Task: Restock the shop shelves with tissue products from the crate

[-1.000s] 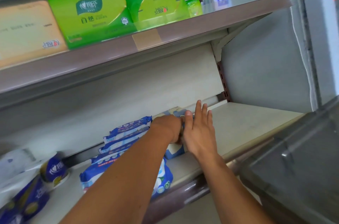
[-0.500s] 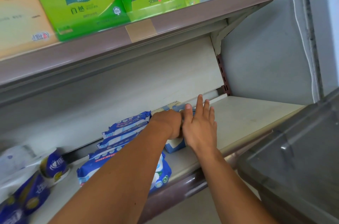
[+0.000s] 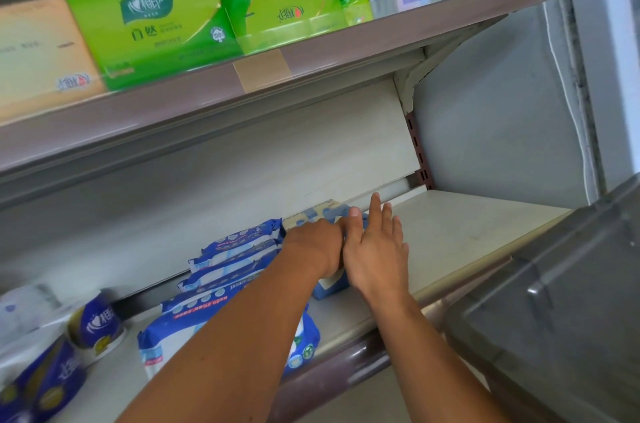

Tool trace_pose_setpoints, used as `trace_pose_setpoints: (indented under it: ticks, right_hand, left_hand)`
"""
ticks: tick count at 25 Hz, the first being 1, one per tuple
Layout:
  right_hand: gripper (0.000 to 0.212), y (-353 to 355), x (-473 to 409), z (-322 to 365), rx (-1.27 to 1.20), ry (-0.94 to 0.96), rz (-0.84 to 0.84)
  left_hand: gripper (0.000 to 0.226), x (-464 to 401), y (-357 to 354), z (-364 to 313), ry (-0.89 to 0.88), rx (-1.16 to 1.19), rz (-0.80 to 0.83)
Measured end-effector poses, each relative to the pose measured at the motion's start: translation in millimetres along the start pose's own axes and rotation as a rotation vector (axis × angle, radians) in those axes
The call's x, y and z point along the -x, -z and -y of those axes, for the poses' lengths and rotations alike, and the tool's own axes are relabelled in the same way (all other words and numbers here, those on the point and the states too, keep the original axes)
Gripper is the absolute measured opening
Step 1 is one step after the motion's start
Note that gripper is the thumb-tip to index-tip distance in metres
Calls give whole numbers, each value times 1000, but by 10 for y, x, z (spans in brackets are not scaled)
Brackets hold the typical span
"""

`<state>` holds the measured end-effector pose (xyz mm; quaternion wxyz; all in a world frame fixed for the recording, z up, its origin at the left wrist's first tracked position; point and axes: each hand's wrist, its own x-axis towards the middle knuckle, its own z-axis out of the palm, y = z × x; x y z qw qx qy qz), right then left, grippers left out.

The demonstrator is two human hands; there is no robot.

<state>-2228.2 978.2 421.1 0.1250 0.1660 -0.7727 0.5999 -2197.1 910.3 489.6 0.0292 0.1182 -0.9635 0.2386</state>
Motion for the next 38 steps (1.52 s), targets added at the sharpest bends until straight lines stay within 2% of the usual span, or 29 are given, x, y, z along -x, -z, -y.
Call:
trace_pose_setpoints:
  ticks: [8, 15, 25, 29, 32, 34, 38]
  right_hand:
    - [63, -14, -26, -8, -10, -5, 6]
    - [64, -51, -60, -41, -2, 3, -21]
    - [67, -65, -98, -83, -37, 22, -23]
    - [68, -65, -89, -93, -44, 18, -14]
    - [67, -85, -106, -91, -13, 36, -40]
    - [64, -25, -29, -12, -62, 68, -82]
    - [47, 170, 259, 312, -312, 98, -199]
  left_hand:
    - [59, -30, -42, 18, 42, 38, 15]
    - [67, -27, -77, 25, 42, 29, -4]
    - [62, 4, -29, -4, 77, 0, 14]
    - [70, 13, -19, -40, 105, 13, 36]
    - [84, 42, 16, -50, 129, 50, 65]
    - [80, 135, 66, -15, 111, 91, -12]
    - [56, 426, 247, 130, 34, 287, -395]
